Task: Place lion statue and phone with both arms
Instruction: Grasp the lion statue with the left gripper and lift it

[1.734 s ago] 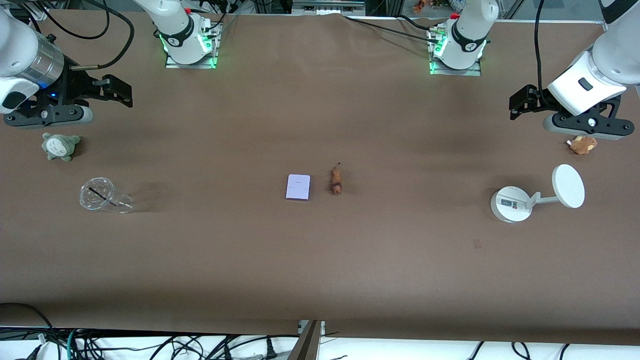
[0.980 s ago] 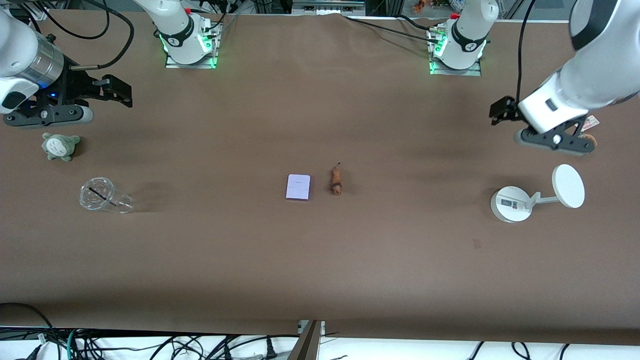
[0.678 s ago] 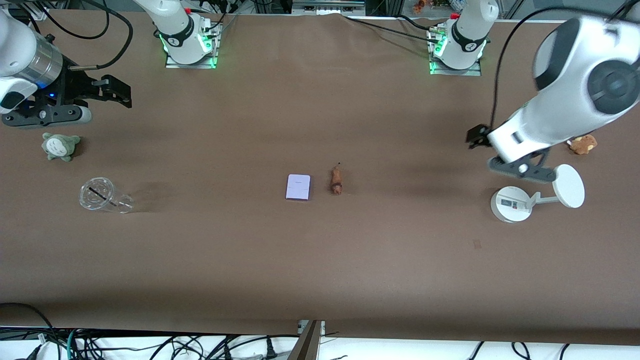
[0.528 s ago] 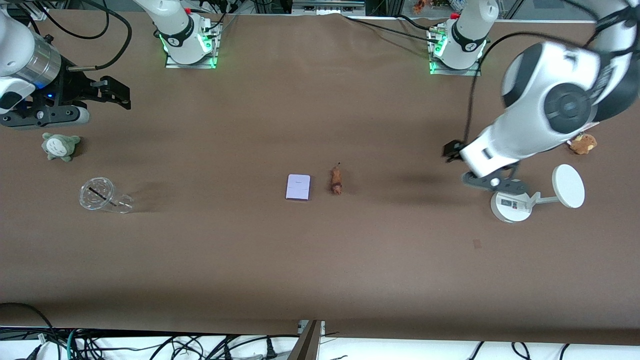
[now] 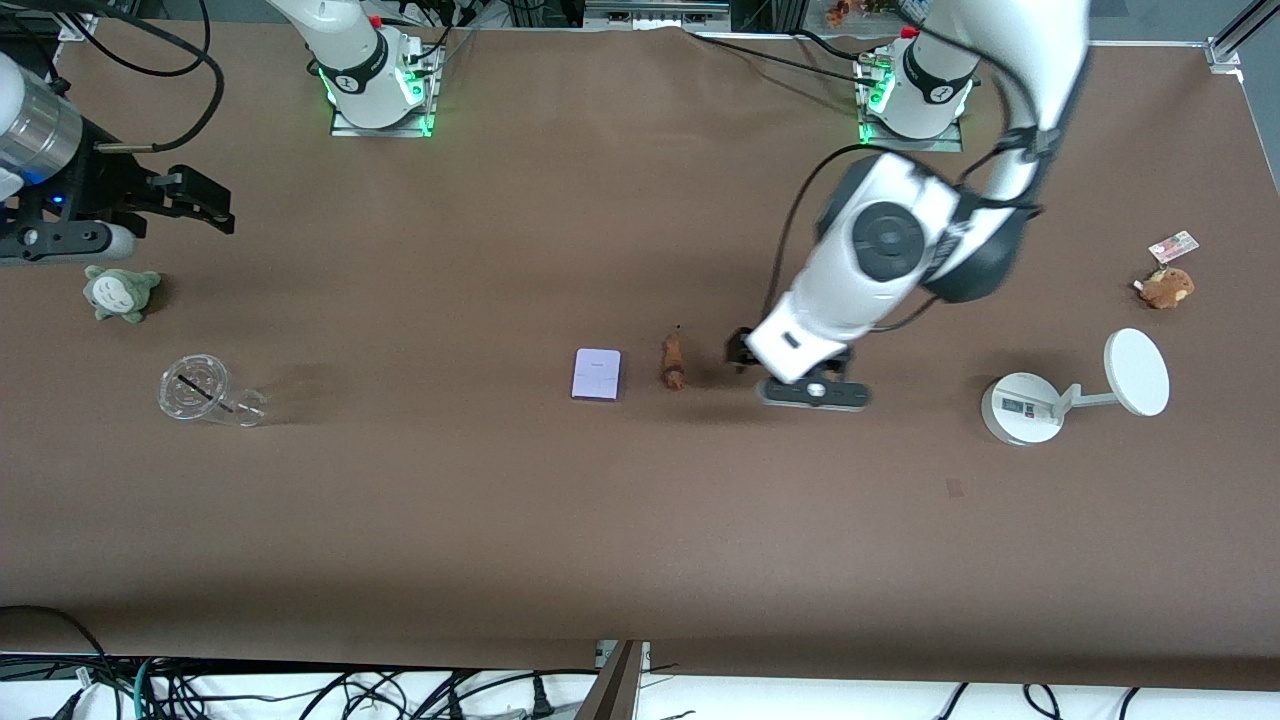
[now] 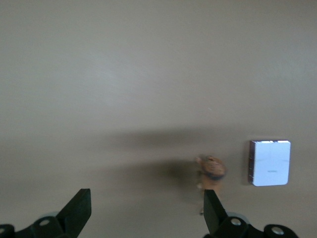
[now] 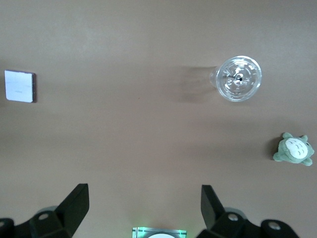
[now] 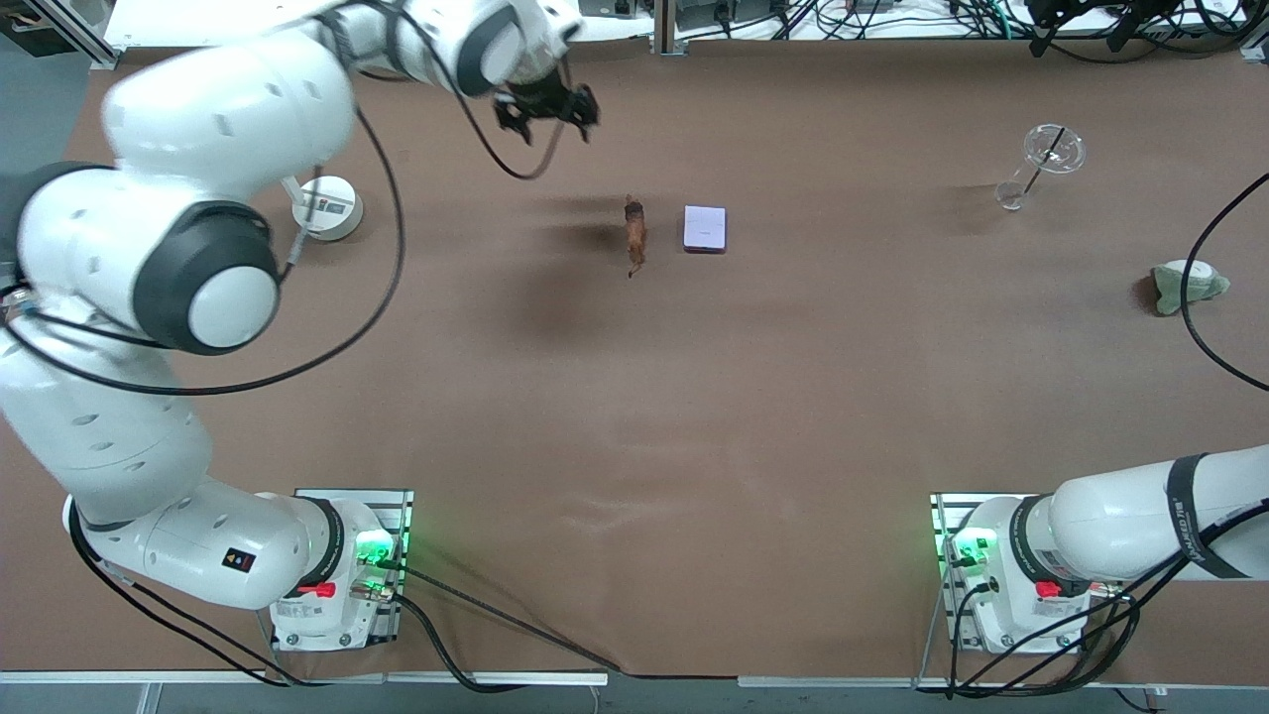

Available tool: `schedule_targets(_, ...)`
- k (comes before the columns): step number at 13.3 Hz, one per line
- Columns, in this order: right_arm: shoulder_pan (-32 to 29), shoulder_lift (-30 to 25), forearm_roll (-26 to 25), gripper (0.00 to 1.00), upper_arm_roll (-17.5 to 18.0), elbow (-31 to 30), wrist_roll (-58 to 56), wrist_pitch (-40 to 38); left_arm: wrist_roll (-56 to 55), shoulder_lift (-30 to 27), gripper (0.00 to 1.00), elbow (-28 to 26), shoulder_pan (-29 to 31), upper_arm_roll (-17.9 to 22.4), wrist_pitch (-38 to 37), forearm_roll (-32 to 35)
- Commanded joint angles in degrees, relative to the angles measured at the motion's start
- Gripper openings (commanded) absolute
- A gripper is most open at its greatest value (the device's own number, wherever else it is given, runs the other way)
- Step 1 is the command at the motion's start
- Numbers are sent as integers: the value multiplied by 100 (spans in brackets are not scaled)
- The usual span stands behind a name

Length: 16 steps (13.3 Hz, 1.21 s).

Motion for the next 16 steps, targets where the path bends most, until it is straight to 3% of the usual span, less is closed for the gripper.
schedule_targets(1, -9, 167, 27, 100, 15, 72, 69, 65, -97, 519, 100, 203, -490, 84, 376, -34)
schedule_targets(5, 43, 388, 9, 100, 33, 46, 60, 197, -27, 916, 100, 194, -772, 111, 1098, -7)
schedule_targets(14, 281, 458, 9, 100, 33, 11, 60, 144, -27, 1338, 100, 123, -940, 102, 1388, 160)
schedule_targets(16, 307, 458, 1, 100, 42, 11, 60, 144, -115, 1408, 56, 123, -940, 111, 1398, 151)
